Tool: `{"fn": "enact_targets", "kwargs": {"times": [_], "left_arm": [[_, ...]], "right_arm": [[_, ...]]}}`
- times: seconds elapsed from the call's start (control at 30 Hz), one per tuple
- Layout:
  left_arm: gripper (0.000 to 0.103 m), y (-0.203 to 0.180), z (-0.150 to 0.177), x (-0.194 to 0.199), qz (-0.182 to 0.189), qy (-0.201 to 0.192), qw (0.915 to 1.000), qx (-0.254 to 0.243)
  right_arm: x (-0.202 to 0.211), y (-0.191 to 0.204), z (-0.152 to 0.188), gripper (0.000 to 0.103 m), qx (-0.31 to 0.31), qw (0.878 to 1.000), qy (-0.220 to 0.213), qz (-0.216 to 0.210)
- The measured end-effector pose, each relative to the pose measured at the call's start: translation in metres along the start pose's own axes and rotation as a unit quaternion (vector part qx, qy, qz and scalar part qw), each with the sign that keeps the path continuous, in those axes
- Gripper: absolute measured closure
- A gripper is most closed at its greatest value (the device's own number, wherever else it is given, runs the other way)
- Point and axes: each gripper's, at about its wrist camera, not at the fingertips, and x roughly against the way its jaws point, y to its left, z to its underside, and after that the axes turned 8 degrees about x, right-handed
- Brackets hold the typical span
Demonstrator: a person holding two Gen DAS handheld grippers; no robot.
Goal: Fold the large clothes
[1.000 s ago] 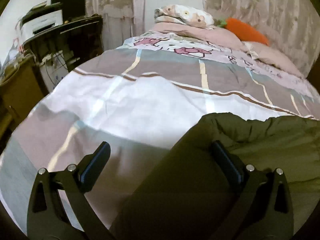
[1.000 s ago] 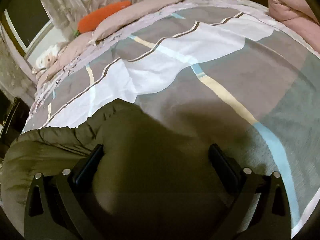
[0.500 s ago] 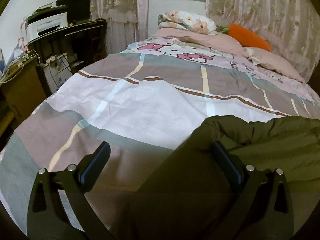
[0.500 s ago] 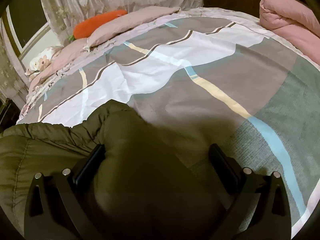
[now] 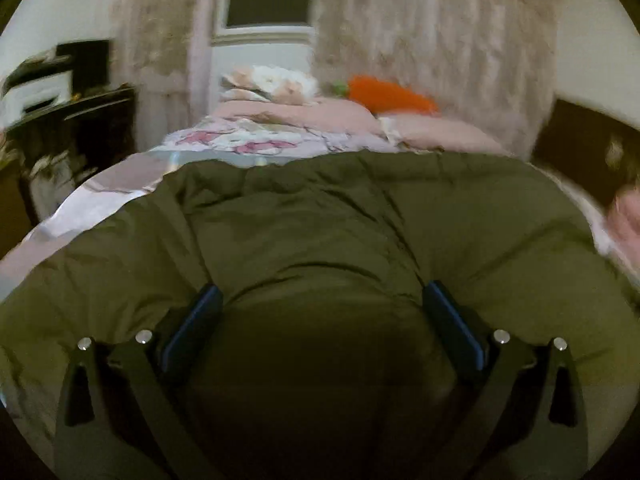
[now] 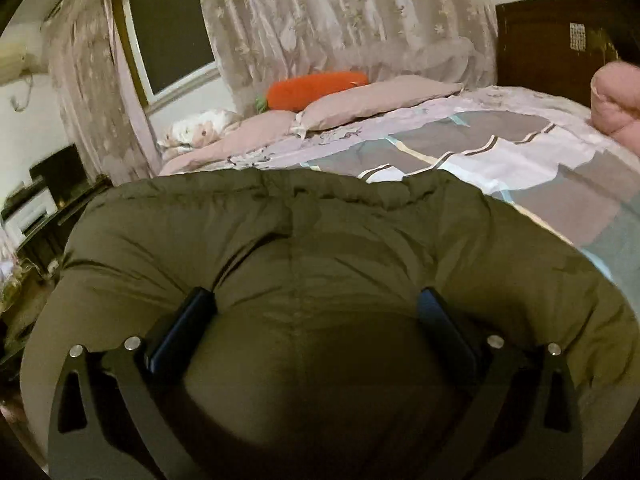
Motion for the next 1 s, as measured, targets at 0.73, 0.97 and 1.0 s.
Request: {"fn": "enact_targets", "kwargs": {"times": [0.73, 0.97, 1.0], "left_arm": [[0.002, -0.020, -0.021, 0.371, -0.040, -0.030, 0.9980, -0.040], [0.002, -0.006, 0.038, 0.389, -0.015, 0.049, 0.9972, -0.055], [0.002, -0.005, 0.042, 0.395, -0.012, 0.047, 0.9975, -0.051]], "right_arm": [[0.378, 0.044, -0.012, 0.001, -0.007, 0.997, -0.020, 0.080], [0.407, 0.074, 0.051, 0.001, 0.099, 0.988, 0.034, 0.113], [0.410, 0.075, 0.059, 0.001, 0.101, 0.988, 0.041, 0.107]]}}
